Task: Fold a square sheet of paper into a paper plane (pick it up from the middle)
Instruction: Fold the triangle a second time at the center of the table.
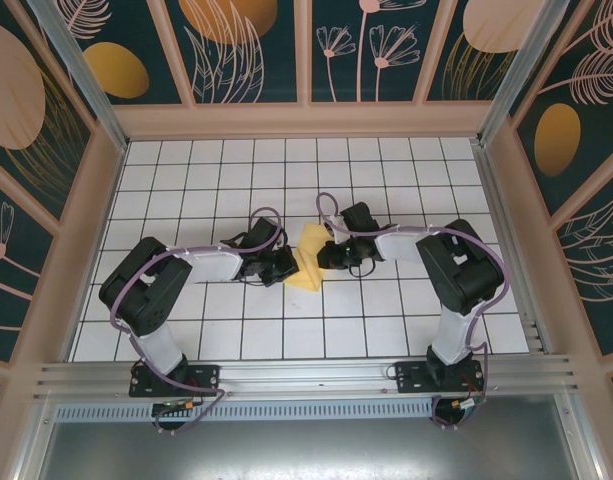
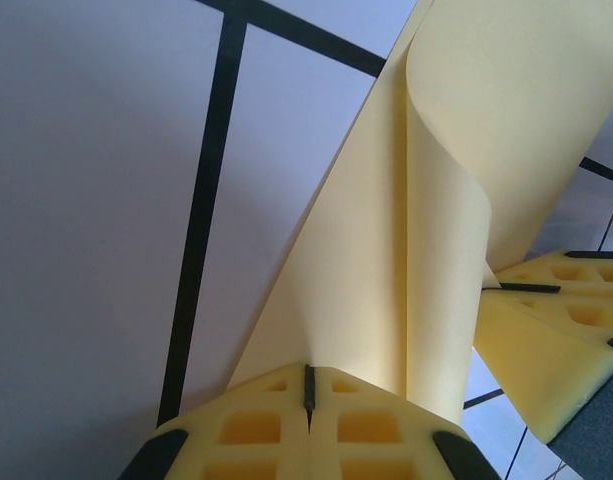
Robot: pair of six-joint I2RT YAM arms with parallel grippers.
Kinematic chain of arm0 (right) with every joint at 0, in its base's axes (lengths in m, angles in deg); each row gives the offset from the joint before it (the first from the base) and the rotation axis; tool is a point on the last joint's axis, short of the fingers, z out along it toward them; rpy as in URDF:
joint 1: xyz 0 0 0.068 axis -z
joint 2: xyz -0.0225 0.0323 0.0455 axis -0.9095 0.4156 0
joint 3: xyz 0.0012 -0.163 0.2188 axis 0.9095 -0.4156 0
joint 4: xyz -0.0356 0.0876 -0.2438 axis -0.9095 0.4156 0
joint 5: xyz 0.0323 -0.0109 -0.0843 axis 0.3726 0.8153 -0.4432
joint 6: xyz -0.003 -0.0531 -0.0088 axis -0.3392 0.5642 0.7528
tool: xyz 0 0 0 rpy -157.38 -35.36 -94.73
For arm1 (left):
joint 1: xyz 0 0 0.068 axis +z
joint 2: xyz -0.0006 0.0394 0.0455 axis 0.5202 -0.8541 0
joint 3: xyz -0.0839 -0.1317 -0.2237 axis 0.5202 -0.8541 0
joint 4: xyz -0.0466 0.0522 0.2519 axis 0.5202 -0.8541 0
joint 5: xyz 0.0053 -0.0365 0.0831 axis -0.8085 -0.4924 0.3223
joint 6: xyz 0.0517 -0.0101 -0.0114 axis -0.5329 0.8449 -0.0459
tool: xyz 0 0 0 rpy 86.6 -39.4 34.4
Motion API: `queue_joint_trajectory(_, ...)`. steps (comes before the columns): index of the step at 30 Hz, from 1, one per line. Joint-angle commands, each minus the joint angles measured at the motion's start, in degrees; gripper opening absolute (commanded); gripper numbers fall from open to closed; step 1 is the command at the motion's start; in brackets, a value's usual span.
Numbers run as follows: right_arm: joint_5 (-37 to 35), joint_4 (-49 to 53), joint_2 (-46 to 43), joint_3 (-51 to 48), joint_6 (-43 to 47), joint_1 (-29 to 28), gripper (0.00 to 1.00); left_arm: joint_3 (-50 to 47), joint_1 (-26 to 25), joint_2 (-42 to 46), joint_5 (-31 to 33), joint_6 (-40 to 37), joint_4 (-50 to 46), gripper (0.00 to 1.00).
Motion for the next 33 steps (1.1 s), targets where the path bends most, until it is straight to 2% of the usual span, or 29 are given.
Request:
queue_joint_trajectory(1, -2.03, 1.41, 0.68, 0.02, 0.76, 0.21, 0.10, 1.03, -0.23, 1.01, 1.22, -1.09, -2.25, 0.03)
queue_joint_trajectory(8, -1.75, 1.46, 1.20, 0.26, 0.98, 0.20, 0.10, 1.82, -0.18, 6.58, 1.29, -0.42, 2.29, 0.02)
queue_joint_trajectory(12, -1.56, 1.40, 1.34, 0.24, 0.91, 0.21, 0.10, 2.78, -0.18, 4.23, -2.25, 1.72, 7.37, 0.00)
queue_joint_trajectory(16, -1.54, 1.30, 1.24, 0.17, 0.93, 0.19, 0.10, 3.58, -0.18, 2.15, -2.98, 2.54, 9.68, 0.00)
queue_joint_trajectory(25, -1.59, 1.28, 1.31, 0.02, 0.79, 0.14, 0.10, 3.95, -0.19, -1.03, -2.83, 2.69, 8.36, 0.00)
queue_joint_trajectory(33, -1.65, 1.20, 1.37, 0.11, 0.80, 0.16, 0.10, 3.43, -0.19, -3.02, -4.44, 3.04, 11.11, 0.00)
